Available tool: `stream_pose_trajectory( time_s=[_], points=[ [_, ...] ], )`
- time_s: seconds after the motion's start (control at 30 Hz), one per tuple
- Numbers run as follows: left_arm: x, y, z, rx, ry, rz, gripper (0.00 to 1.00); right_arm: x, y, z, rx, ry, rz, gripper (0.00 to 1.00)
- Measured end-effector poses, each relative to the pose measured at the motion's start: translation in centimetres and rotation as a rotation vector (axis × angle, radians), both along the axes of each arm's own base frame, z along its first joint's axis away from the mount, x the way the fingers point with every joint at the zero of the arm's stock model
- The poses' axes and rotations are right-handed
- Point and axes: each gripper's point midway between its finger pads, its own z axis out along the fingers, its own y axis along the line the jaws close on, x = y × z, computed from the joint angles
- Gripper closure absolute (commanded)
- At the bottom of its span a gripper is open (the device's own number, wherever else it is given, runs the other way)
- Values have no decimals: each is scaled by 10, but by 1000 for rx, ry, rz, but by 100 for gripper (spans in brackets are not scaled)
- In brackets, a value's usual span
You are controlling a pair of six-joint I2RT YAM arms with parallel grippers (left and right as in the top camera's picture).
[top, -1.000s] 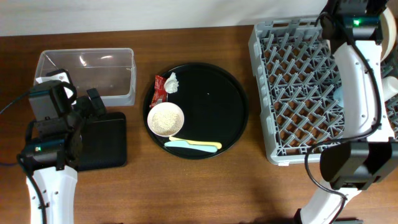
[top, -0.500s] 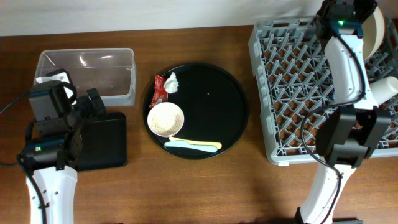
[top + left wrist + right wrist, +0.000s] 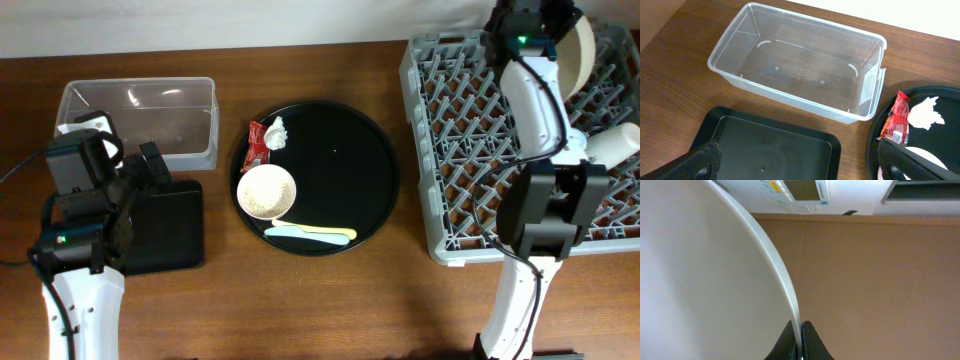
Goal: Sort waste into correct bins and load items into the dishwasher rack
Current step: 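Lower the beige plate into the rack and open the right gripper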
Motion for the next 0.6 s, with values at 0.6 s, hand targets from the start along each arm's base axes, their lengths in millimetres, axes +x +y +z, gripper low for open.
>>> stream_pose_trajectory(
  time_s=[0.6],
  points=[
    [0,0,0,0,0,0,0,8,66,-15,-4,103,98,85]
  ],
)
